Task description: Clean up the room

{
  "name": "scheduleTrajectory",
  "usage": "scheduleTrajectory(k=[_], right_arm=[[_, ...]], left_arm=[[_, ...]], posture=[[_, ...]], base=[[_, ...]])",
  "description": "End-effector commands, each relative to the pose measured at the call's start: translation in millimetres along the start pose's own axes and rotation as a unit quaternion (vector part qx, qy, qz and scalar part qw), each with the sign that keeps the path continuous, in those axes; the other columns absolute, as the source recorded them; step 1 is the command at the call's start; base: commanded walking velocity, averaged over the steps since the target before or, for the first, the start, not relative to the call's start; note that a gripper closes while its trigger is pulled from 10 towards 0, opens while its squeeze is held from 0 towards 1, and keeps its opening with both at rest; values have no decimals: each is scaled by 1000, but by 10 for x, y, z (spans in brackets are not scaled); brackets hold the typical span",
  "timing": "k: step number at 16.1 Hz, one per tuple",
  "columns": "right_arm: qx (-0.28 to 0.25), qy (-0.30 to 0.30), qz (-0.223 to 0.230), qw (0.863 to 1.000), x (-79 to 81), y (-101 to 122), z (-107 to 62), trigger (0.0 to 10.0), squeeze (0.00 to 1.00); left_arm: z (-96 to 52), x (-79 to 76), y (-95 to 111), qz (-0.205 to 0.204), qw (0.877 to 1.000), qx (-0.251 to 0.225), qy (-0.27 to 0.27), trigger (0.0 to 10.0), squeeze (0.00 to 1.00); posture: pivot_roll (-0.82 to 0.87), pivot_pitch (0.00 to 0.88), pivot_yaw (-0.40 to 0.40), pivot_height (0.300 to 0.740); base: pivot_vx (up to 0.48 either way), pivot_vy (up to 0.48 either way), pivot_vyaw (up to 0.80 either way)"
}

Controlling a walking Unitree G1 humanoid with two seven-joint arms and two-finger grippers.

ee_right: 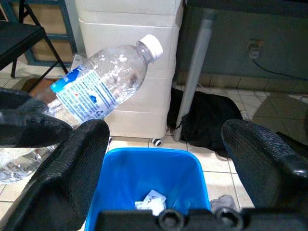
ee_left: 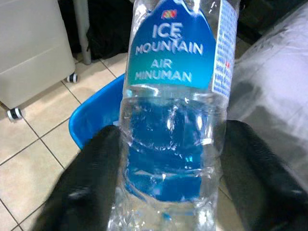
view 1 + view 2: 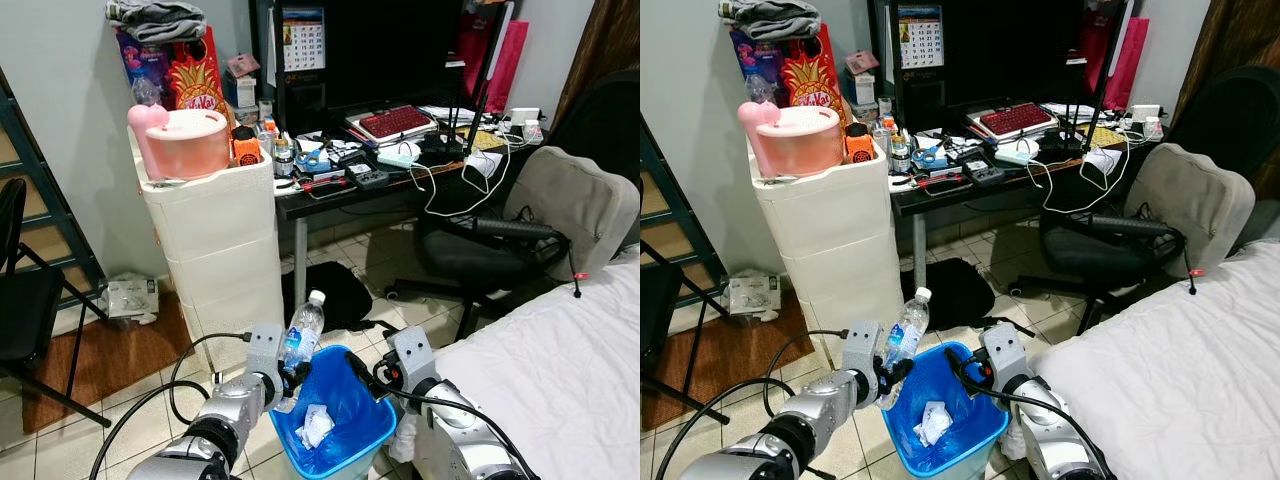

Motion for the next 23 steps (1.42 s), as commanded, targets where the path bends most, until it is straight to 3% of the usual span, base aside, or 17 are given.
scheduleTrajectory(k=[1,6,7,10,12,13,14,15,16,19,20,21,23], right_arm=[[6,5,-6,1000,3,-23,-18,10000,0],[8,10,-8,1000,14,-39,-45,10000,0],[4,5,-8,1000,-5,-30,-52,10000,0],[-10,-32,2,999,-114,13,-92,10000,0],[-23,-66,1,998,-200,39,-159,10000,0],[-34,-94,-1,995,-271,75,-206,10000,0],[-53,-150,5,987,-413,139,-294,10000,0],[-65,-181,10,981,-489,175,-360,10000,0],[-79,-228,18,970,-588,190,-544,10000,0],[-49,-231,25,971,-572,-14,-663,10000,0],[-45,-231,25,972,-561,-38,-687,10000,0],[-26,-233,33,972,-538,-109,-759,10000,0],[-10,-220,31,975,-502,-146,-728,10000,0]], left_arm=[[4,-23,178,16,1000,-24,-6,10000,1000],[-1,-25,276,28,999,-42,-6,10000,1000],[0,-40,312,44,998,-49,-7,10000,0],[-53,-59,459,107,988,-103,-36,10000,0],[-197,-113,622,123,970,-196,-75,10000,0],[-336,-214,672,143,953,-247,-98,10000,0],[-572,-334,719,148,935,-305,-109,10000,0],[-702,-380,720,147,926,-328,-113,10000,0],[-933,-357,635,165,913,-364,-86,10000,0],[-1024,-169,490,137,917,-373,-32,10000,0],[-1057,-152,479,129,918,-374,-21,10000,0],[-1090,-129,452,98,928,-359,-9,10000,0],[-1027,-152,487,87,935,-345,-12,10000,0]], posture=[[-49,20,-5,740],[-61,27,-10,740],[-61,27,-8,740],[-57,28,14,740],[-37,23,20,740],[-21,19,19,740],[-8,14,16,740],[0,13,15,740],[10,2,9,740],[10,0,-8,740],[10,0,-8,740],[10,0,-18,740],[1,0,-15,740]], base=[[0,0,0],[0,0,0],[0,0,0],[0,0,0],[0,0,0],[0,0,0],[0,0,0],[0,0,0],[0,0,0],[0,0,0],[0,0,0],[0,0,0],[0,-122,-634]])
Point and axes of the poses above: a point about 5 cm out from each wrist's last joint towards the gripper, its own z axis pointing out of the wrist towards the gripper, its own y axis along the axis of the wrist's last joint, x = y × z, the point moved 2 cm from there along z, pointing out of the wrist towards the gripper, and after that the axes turned 14 degrees about -z, right-handed, at the moved point
